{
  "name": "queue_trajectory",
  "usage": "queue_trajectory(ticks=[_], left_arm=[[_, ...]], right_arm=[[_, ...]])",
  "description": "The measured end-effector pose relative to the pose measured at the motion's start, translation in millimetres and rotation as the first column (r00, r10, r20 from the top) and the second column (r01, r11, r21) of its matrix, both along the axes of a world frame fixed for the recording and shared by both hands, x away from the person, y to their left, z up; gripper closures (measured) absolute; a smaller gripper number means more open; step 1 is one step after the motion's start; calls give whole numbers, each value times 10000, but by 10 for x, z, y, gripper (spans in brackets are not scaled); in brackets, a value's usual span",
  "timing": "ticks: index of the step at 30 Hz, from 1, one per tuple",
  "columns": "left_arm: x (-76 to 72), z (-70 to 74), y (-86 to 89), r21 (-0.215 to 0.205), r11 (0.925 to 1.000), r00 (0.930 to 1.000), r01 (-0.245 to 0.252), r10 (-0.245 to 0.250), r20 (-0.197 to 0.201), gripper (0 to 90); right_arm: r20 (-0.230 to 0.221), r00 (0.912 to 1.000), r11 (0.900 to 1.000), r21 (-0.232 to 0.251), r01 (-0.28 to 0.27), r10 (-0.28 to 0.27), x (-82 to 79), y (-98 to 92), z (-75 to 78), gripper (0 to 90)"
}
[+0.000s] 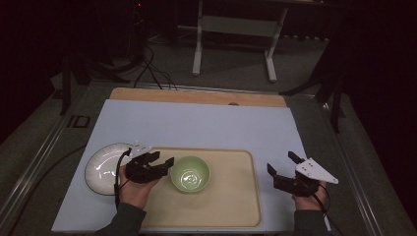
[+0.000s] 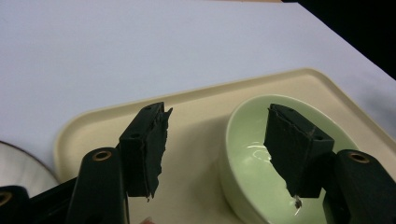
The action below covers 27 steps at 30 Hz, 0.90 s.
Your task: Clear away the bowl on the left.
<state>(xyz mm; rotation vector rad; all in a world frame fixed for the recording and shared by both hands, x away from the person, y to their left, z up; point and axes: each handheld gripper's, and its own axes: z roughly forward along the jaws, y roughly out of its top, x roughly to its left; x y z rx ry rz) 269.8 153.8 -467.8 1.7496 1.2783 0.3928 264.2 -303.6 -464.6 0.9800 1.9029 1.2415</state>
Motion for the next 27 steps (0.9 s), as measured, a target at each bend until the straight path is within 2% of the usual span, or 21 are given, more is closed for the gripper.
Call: queue_trajectory(ticks=[7, 10, 16, 18, 23, 27], left_arm=[[-38, 95, 130, 444, 9989, 9995, -115, 102, 298, 392], [-50, 112, 175, 464, 9987, 9992, -199, 182, 354, 383], [-99, 166, 411, 637, 9965, 9965, -534, 491, 670, 372], [-114, 175, 475, 784, 9951, 9953, -595, 531, 809, 371], [-157, 194, 582, 1601, 9847, 9913, -685, 491, 1221, 358], [-170, 171, 686, 1596, 9839, 9888, -799, 581, 1372, 345]], right_arm=[[7, 10000, 10000, 8, 1, -1, 0, -2, 0, 140], [8, 10000, 10000, 7, 0, 0, 0, -2, 1, 140], [2, 10000, 10000, 17, 0, 0, 0, -3, 0, 140], [-10, 10000, 10000, 18, -3, 3, 0, -3, 1, 140], [-40, 10000, 10000, 31, -12, 12, 2, -2, -2, 140], [-71, 10000, 10000, 35, -19, 19, 2, 0, -2, 139]])
